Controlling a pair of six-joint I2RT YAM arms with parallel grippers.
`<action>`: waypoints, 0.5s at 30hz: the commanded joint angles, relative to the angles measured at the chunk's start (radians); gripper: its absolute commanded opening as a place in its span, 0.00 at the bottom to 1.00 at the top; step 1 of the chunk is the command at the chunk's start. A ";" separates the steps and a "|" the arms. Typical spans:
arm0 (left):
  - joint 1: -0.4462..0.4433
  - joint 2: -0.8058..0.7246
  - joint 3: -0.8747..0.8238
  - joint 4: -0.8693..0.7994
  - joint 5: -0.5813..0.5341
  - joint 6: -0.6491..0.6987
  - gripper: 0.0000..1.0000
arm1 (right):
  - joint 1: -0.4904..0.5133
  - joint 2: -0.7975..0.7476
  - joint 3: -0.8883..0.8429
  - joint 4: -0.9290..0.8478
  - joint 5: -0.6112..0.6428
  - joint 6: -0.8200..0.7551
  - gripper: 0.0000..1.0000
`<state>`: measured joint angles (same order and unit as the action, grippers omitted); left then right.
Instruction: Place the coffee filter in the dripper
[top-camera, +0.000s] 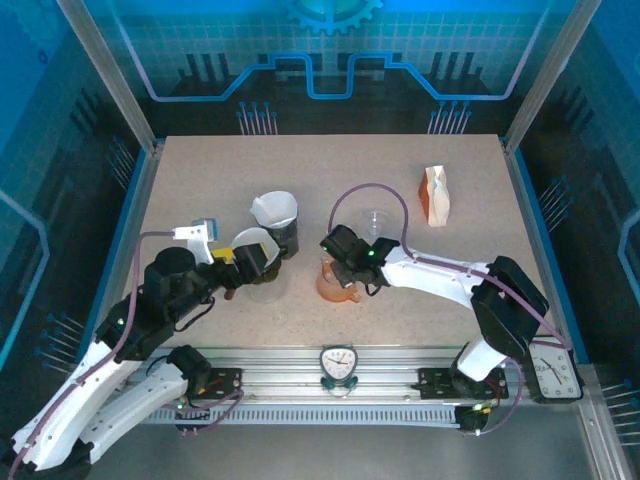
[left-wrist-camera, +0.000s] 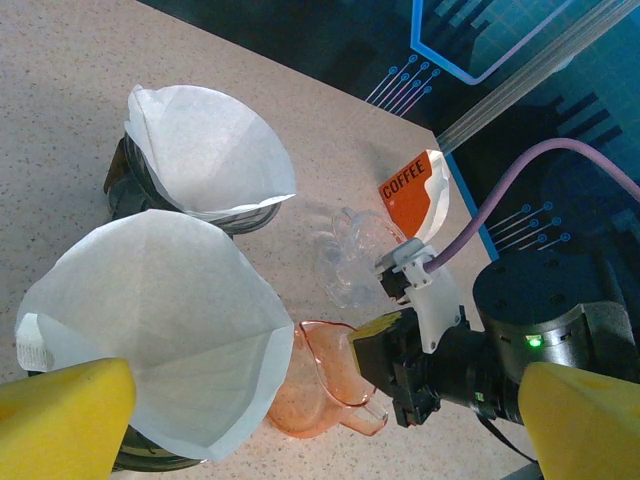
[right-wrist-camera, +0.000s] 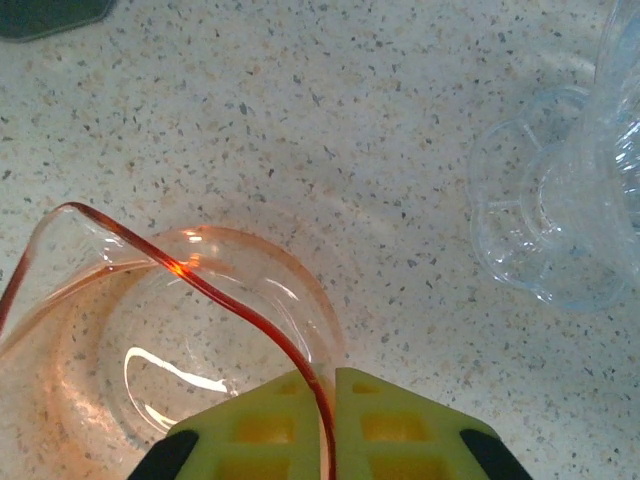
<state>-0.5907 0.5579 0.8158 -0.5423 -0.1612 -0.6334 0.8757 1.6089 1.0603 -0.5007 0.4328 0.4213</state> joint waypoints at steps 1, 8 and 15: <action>0.005 -0.003 0.000 -0.005 -0.014 -0.025 0.99 | 0.012 -0.005 -0.011 0.019 0.037 0.030 0.14; 0.006 0.000 -0.004 -0.007 -0.011 -0.035 0.99 | 0.014 -0.042 0.002 0.021 0.049 0.037 0.39; 0.005 0.004 -0.011 -0.011 0.003 -0.040 0.99 | 0.014 -0.130 0.003 0.043 0.066 0.049 0.62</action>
<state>-0.5907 0.5591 0.8158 -0.5449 -0.1608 -0.6559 0.8772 1.5272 1.0599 -0.4824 0.4679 0.4515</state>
